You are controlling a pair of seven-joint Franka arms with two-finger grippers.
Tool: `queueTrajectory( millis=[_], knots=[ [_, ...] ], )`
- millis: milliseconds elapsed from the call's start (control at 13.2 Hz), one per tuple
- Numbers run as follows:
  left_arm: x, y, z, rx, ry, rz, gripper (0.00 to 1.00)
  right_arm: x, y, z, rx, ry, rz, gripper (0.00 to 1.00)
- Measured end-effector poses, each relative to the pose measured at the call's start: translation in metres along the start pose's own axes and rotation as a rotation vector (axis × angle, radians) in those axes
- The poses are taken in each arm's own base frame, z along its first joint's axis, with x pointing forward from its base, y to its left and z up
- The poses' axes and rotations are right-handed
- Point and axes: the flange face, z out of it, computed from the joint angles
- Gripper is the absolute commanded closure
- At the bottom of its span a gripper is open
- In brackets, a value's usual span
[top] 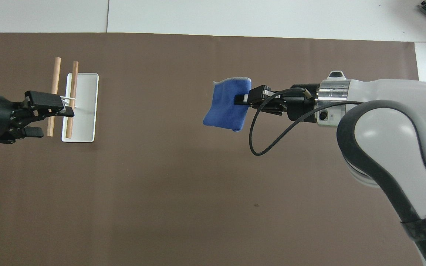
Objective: Right arm passes towel to left arm to hang
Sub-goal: 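Carry the towel toward center while the left gripper reaches to meet it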
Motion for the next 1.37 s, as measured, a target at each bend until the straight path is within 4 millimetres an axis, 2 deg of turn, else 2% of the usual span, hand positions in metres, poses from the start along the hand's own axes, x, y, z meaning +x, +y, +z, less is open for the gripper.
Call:
queueTrajectory(
  millis=[228,304,532,913,1141,1369],
  knots=[
    [-0.025,0.016,0.021,-0.096,-0.017,-0.166,0.00,-0.021,-0.015,0.030,0.096,-0.044,0.053,1.00],
    [-0.031,0.020,0.025,-0.124,-0.026,-0.221,0.00,-0.024,-0.016,0.034,0.130,-0.047,0.081,1.00],
    [-0.049,0.036,0.038,-0.183,-0.033,-0.391,0.00,-0.026,-0.021,0.037,0.229,-0.042,0.158,1.00],
    [-0.097,0.073,0.070,-0.265,-0.012,-0.674,0.00,-0.032,-0.027,0.044,0.267,-0.053,0.180,1.00],
    [-0.113,0.090,0.076,-0.351,0.015,-0.856,0.00,-0.035,-0.030,0.048,0.285,-0.058,0.192,1.00],
    [-0.120,0.096,0.084,-0.412,0.030,-0.966,0.00,-0.035,-0.030,0.048,0.285,-0.057,0.192,1.00]
  ],
)
